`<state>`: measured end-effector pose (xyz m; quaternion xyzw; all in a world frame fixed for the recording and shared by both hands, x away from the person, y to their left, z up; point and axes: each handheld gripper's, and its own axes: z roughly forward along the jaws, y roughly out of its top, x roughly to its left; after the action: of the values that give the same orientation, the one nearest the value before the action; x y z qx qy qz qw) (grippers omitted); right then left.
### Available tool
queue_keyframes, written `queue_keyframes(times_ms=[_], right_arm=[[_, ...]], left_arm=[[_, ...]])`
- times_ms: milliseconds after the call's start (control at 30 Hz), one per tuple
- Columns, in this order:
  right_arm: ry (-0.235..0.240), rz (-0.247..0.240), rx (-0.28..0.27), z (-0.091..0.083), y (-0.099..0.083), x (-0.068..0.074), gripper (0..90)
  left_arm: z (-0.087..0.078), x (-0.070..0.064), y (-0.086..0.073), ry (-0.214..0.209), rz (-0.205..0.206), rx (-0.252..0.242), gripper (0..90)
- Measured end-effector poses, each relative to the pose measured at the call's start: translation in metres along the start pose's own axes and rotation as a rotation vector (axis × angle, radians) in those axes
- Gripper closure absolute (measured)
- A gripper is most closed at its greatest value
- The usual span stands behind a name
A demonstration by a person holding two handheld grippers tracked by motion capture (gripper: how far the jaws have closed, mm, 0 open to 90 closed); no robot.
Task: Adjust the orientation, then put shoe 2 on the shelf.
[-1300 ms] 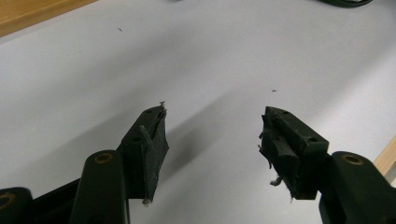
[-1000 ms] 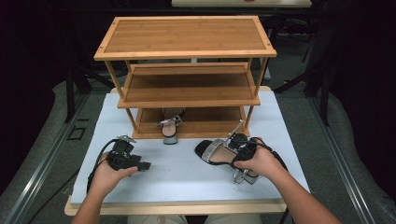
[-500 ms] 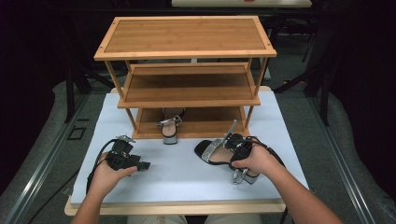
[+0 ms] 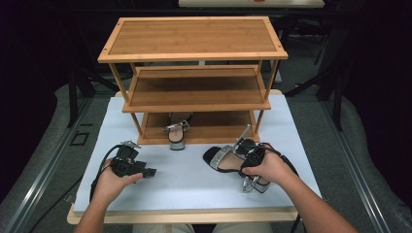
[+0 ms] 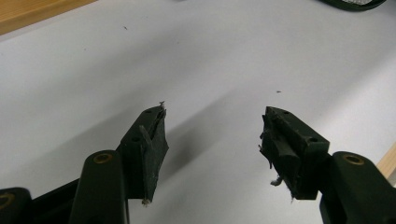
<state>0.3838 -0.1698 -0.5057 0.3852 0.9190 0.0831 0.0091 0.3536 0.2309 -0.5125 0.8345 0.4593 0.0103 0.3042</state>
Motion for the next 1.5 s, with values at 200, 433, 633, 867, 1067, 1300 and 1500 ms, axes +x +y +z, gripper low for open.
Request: queue_keyframes(times_ms=[200, 433, 633, 867, 1067, 1300, 1500], right_arm=[[0.009, 0.004, -0.031, -0.005, -0.001, 0.001, 41.8], [0.005, 0.026, -0.072, -0.009, 0.003, 0.0, 41.8], [0.012, 0.043, -0.114, -0.014, 0.011, -0.001, 41.8], [0.007, 0.08, -0.144, -0.011, 0.028, -0.006, 41.8], [-0.027, 0.128, -0.174, -0.005, 0.041, -0.009, 41.7], [-0.029, 0.214, -0.218, 0.002, 0.052, -0.015, 41.7], [-0.017, 0.225, -0.223, 0.007, 0.054, -0.015, 41.4]], left_arm=[[0.001, 0.001, 0.0, -0.001, -0.001, 0.001, 39.9], [0.0, 0.001, -0.001, 0.001, -0.003, -0.001, 39.9], [0.0, 0.002, -0.001, -0.001, -0.004, -0.002, 39.9], [0.001, 0.002, -0.002, -0.003, -0.004, 0.001, 40.0], [0.002, 0.003, -0.002, -0.006, -0.004, 0.007, 39.9], [0.004, 0.002, -0.003, -0.006, -0.006, 0.009, 39.9], [0.003, 0.003, -0.003, -0.004, -0.006, 0.009, 39.9]])
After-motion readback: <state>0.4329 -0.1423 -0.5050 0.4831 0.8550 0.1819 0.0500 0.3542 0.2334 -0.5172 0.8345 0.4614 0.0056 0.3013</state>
